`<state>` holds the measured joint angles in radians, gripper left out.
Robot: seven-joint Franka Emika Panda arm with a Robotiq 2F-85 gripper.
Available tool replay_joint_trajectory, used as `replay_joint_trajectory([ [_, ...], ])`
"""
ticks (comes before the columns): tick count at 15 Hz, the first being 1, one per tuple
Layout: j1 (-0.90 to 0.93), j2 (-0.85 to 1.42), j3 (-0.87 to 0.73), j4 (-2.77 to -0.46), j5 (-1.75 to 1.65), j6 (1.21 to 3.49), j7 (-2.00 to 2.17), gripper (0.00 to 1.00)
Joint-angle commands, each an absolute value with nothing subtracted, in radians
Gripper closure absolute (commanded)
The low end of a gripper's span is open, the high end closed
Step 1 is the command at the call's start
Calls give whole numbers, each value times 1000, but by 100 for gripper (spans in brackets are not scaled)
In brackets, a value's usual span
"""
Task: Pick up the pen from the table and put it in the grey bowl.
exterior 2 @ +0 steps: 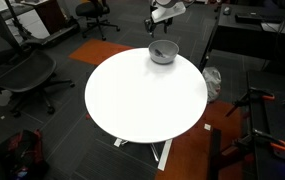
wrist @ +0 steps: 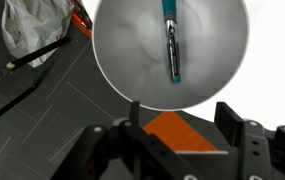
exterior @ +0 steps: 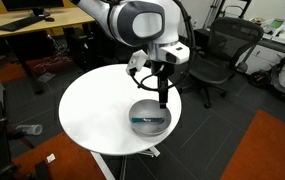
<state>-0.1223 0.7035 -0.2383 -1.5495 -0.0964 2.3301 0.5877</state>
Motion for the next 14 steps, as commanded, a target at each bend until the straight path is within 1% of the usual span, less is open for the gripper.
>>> replay_joint_trajectory([
  [1,-122,619,-234,-1594,-58,2301,518,0],
  [14,-113,253,-214,-1892,-76,2296,373,0],
])
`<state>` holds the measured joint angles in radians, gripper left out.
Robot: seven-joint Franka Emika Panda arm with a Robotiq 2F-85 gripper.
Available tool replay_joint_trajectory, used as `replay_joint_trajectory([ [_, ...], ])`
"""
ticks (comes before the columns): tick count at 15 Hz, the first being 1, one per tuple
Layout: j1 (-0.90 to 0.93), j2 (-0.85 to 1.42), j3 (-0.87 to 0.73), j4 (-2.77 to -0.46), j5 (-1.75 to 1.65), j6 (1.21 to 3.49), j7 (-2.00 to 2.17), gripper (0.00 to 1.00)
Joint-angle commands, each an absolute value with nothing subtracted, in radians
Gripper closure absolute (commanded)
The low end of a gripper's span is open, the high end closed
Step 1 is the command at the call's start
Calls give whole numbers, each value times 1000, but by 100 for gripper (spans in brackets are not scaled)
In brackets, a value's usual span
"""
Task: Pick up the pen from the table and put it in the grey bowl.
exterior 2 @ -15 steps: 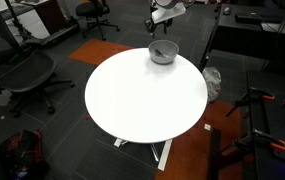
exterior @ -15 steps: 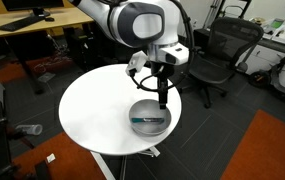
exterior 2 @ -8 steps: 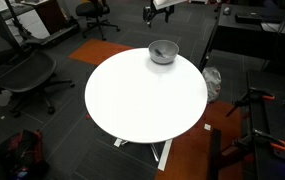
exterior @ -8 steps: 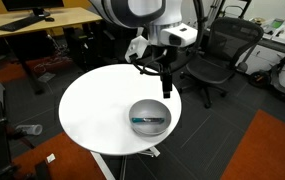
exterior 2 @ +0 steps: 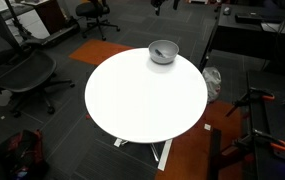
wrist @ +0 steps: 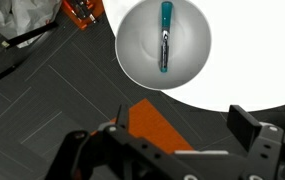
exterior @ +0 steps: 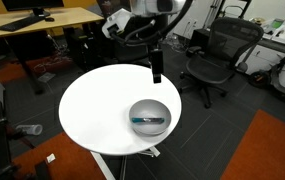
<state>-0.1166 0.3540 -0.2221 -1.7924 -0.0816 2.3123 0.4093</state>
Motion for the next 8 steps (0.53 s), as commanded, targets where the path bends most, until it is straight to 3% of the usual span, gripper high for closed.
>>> replay_joint_trajectory([
  [1,-114,231,-209,-1914,-72,2295,362,0],
  [8,-119,307,-216,-1844,-81,2309,392,0],
])
